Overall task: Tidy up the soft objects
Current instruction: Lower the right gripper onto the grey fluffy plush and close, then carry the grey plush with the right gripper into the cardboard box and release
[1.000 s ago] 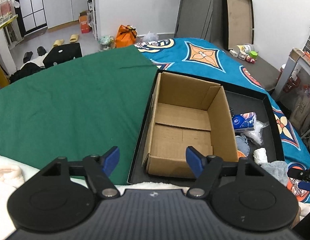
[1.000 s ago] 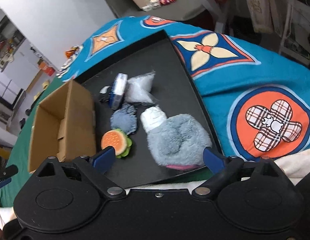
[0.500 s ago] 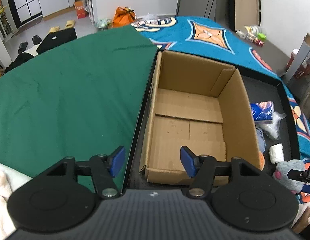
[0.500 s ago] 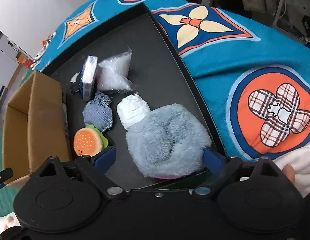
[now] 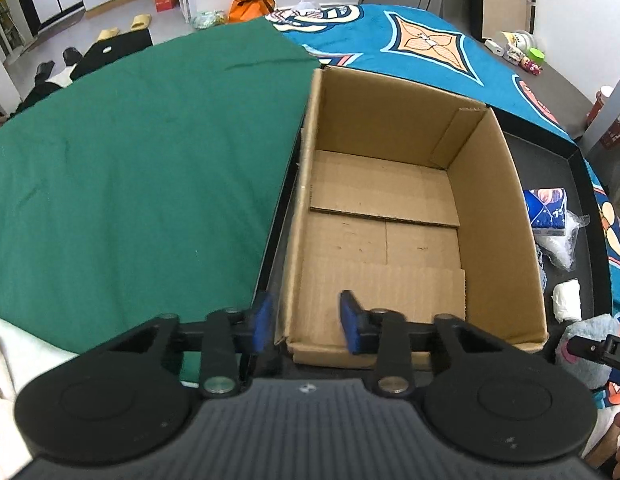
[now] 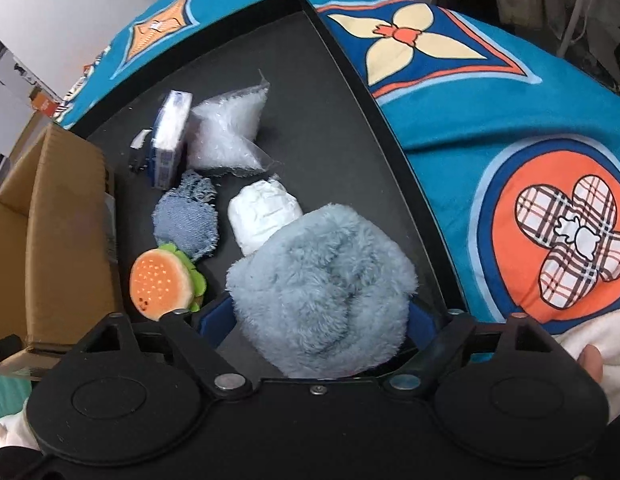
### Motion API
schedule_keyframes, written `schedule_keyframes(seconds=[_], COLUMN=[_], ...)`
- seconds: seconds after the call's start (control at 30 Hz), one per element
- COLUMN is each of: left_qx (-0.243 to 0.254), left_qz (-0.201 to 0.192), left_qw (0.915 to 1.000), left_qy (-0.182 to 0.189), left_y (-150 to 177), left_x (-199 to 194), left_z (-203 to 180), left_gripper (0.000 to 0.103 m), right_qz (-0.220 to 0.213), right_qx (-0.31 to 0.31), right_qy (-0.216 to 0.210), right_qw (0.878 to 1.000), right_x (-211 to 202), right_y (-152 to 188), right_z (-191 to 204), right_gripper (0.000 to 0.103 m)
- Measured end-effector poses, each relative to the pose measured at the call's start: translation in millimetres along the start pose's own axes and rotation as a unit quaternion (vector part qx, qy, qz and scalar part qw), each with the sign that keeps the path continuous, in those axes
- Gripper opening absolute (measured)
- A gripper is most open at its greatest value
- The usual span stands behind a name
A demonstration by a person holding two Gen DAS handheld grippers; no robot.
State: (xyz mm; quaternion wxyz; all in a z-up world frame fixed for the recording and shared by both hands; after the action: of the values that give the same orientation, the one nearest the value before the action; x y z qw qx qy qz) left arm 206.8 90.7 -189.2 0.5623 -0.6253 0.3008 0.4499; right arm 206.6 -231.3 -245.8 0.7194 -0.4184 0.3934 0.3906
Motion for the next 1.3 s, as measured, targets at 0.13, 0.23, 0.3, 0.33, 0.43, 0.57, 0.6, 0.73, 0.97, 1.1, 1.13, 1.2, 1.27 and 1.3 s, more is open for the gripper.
schedule_keyframes(seconds=[0.13, 0.23, 0.3, 0.33, 0.43, 0.57, 0.6, 0.73, 0.97, 1.1, 1.13, 1.2, 1.27, 1.3], left_qx=[-0.001, 0.002, 0.001, 0.002, 0.004, 0.007, 0.008, 0.0, 0.003, -0.002, -0.004, -0.008, -0.01, -0.012], left_qz=[-0.004, -0.006, -0.007, -0.008, -0.017, -0.027, -0.029, -0.029, -0.026, -0.031, -0.034, -0.037, -0.038, -0.037], left_qw=[0.9999, 1.0, 1.0, 0.9999, 0.9998, 0.9996, 0.9996, 0.9996, 0.9997, 0.9995, 0.9994, 0.9993, 0.9992, 0.9992], left_qy=[-0.011, -0.005, -0.005, -0.006, -0.008, -0.006, -0.004, 0.004, 0.001, -0.007, -0.008, -0.001, 0.001, 0.004], left_y=[1, 2, 3, 4, 5, 9, 9, 10, 10, 11, 11, 12, 12, 12], left_x=[-3, -5, -7, -8, -13, -20, -21, -23, -22, -24, -26, -27, -26, -25], left_z=[0, 0, 1, 1, 2, 3, 4, 8, 7, 10, 10, 10, 11, 12], left_gripper=[0.01, 0.01, 0.01, 0.01, 0.01, 0.011, 0.011, 0.012, 0.012, 0.012, 0.012, 0.012, 0.012, 0.012], right_qz=[-0.002, -0.008, -0.014, -0.017, -0.026, -0.039, -0.042, -0.053, -0.068, -0.076, -0.078, -0.082, -0.087, -0.089], right_qx=[-0.002, -0.007, -0.011, -0.014, -0.015, -0.019, -0.02, -0.026, -0.052, -0.064, -0.066, -0.071, -0.078, -0.081], right_qy=[-0.011, -0.018, -0.021, -0.023, -0.029, -0.033, -0.034, -0.038, -0.047, -0.05, -0.051, -0.052, -0.052, -0.052], right_qw=[1.0, 1.0, 1.0, 0.999, 0.999, 0.998, 0.998, 0.998, 0.995, 0.994, 0.993, 0.993, 0.992, 0.991], right_x=[-6, -12, -16, -19, -27, -37, -38, -45, -57, -62, -63, -65, -68, -68], right_y=[1, 2, 4, 4, 5, 5, 5, 4, 7, 6, 6, 5, 5, 5], right_z=[1, 3, 6, 7, 8, 10, 11, 19, 40, 51, 53, 58, 64, 66], right_gripper=[0.075, 0.075, 0.075, 0.075, 0.074, 0.074, 0.074, 0.074, 0.074, 0.074, 0.074, 0.074, 0.074, 0.075])
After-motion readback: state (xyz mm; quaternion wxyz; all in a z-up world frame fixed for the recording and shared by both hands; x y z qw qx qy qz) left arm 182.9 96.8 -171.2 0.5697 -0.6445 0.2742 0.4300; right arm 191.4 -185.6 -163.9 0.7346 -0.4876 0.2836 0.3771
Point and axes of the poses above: each gripper's, at about its wrist camera, not at the fingertips, and x roughly the way its jaws point, z to its left, y to its underside, the point moved 3 cm from there along x, roughly the way its jaws point, and after that the axes turned 6 degrees about -y, right-handed, at the moved point
